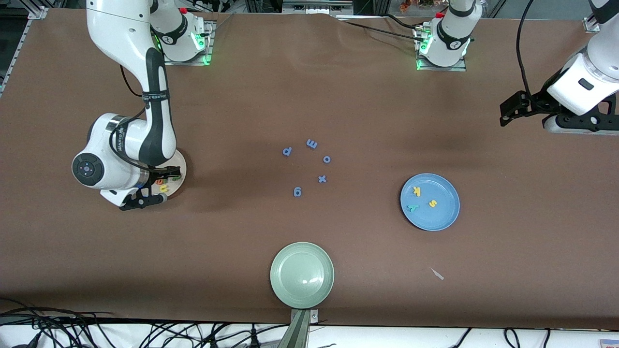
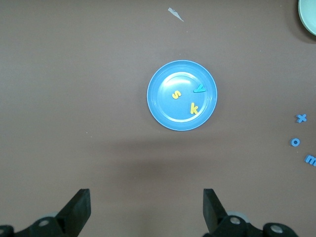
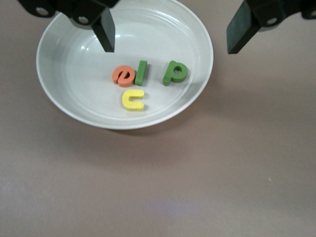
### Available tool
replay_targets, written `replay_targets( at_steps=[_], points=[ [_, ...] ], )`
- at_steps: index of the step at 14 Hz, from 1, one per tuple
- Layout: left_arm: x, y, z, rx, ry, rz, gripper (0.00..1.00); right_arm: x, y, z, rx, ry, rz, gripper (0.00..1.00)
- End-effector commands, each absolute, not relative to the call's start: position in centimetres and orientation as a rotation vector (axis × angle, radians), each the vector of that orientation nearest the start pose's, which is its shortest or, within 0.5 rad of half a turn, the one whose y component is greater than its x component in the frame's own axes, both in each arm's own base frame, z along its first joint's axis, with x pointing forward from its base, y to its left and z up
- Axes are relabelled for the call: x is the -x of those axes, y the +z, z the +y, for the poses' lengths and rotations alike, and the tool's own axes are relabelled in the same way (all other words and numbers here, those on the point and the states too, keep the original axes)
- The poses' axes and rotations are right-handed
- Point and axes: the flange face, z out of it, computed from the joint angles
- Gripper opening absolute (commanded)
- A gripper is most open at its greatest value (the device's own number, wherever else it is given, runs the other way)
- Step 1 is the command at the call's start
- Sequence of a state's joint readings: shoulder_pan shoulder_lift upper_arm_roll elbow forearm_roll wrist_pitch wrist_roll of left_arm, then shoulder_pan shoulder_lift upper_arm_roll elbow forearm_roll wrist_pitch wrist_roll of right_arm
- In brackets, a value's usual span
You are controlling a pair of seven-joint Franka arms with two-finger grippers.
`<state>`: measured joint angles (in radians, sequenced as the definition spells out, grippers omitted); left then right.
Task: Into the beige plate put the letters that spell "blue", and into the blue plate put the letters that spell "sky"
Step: 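Carry the green p over the white plate with the right gripper, then lower the p onto the white plate and open the right gripper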
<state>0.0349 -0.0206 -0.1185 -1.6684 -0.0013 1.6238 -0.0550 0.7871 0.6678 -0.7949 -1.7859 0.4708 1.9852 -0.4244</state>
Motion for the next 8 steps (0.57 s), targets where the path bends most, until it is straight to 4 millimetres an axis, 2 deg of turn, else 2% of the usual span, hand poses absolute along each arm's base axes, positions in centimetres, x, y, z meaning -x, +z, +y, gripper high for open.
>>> replay_targets(
  at_steps=[1,4,6,8],
  points=[
    [-54.6,60.1,-4.5,3.122,0.039,0.046,1.0,-62.4,26.1,6.2,3.104,0.345,-0.334,1.0],
    [-54.6,60.1,-4.4,3.122,0.039,0.044,1.0,-63.3,27.6,6.5,3.107,0.294,-0.352,1.0],
    [-54.6,60.1,-4.5,3.122,0.039,0.046,1.0,-63.6,28.8,6.8,3.088,0.327,-0.352,1.0],
    [-54.6,60.1,-4.5,3.122,0.039,0.046,1.0,-63.6,29.0,6.6,3.085,0.347,-0.332,1.0]
  ],
)
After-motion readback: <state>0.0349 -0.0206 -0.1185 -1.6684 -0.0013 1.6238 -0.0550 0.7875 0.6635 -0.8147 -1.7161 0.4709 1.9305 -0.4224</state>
